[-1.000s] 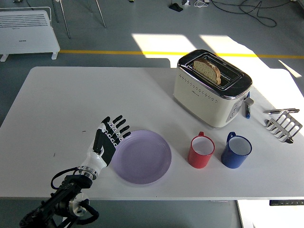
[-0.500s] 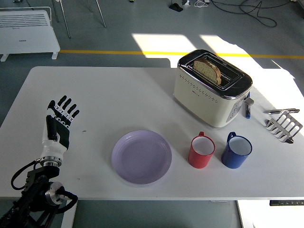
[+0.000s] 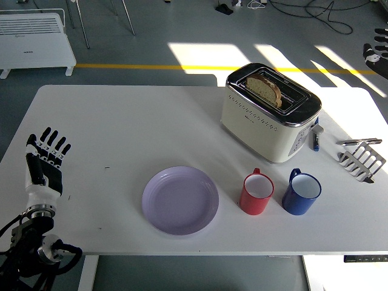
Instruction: Push plate across desktop,pick up the break from the machine,place the break in the plate
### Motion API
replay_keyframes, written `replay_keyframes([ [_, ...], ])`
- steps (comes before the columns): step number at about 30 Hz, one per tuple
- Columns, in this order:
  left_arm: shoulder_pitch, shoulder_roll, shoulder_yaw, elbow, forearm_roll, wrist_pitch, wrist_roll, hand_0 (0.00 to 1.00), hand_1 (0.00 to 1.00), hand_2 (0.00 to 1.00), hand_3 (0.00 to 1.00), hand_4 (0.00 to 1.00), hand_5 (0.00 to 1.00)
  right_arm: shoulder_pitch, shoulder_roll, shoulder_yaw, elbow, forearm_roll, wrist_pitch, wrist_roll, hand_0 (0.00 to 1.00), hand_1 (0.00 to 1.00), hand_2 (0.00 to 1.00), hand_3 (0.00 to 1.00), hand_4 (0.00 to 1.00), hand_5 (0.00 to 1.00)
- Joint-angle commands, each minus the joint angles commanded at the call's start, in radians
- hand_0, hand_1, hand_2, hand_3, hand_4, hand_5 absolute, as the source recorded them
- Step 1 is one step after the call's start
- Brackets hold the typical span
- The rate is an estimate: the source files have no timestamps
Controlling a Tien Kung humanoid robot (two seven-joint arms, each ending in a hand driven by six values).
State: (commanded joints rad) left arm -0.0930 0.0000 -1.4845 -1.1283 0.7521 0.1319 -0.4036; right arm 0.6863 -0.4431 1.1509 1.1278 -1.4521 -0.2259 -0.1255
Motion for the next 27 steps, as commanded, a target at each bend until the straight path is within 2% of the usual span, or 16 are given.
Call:
replay_keyframes([
  [3, 0.001, 0.000, 0.000, 0.000, -0.001, 0.000, 0.001, 0.770, 0.822, 0.877, 0.823, 0.594, 0.998, 0.068, 0.024, -0.068, -0.048, -0.034, 0.016, -0.004, 0.882, 0.835, 0.871, 0.884, 0.765, 0.424],
  [4, 0.002, 0.000, 0.000, 0.000, -0.001, 0.000, 0.001, 0.770, 0.822, 0.876, 0.821, 0.593, 0.998, 0.096, 0.037, -0.098, -0.069, -0.051, 0.025, -0.005, 0.915, 0.850, 0.899, 0.906, 0.806, 0.377],
  [9, 0.002, 0.000, 0.001, 0.001, 0.000, 0.004, 0.007, 0.770, 0.822, 0.876, 0.821, 0.593, 0.998, 0.217, 0.104, -0.228, -0.168, -0.102, 0.100, -0.032, 0.915, 0.850, 0.899, 0.906, 0.806, 0.377],
  [10, 0.003, 0.000, 0.001, 0.001, 0.000, 0.004, 0.007, 0.771, 0.820, 0.875, 0.818, 0.593, 0.998, 0.234, 0.115, -0.246, -0.183, -0.102, 0.116, -0.038, 0.976, 0.906, 0.944, 0.966, 0.844, 0.337],
  [18, 0.009, 0.000, 0.007, 0.006, -0.003, 0.009, 0.008, 0.770, 0.819, 0.873, 0.818, 0.591, 0.998, 0.343, 0.227, -0.348, -0.289, -0.095, 0.193, -0.070, 0.988, 0.915, 0.949, 0.956, 0.858, 0.325],
  [22, 0.006, 0.000, 0.010, 0.009, -0.006, 0.011, 0.007, 0.769, 0.819, 0.870, 0.812, 0.590, 0.998, 0.375, 0.256, -0.372, -0.324, -0.101, 0.208, -0.082, 0.973, 0.905, 0.943, 0.938, 0.870, 0.325],
  [27, 0.000, 0.000, 0.012, 0.009, -0.007, 0.012, 0.009, 0.769, 0.819, 0.870, 0.812, 0.590, 0.998, 0.420, 0.307, -0.426, -0.377, -0.175, 0.248, -0.131, 0.973, 0.905, 0.943, 0.938, 0.870, 0.325],
])
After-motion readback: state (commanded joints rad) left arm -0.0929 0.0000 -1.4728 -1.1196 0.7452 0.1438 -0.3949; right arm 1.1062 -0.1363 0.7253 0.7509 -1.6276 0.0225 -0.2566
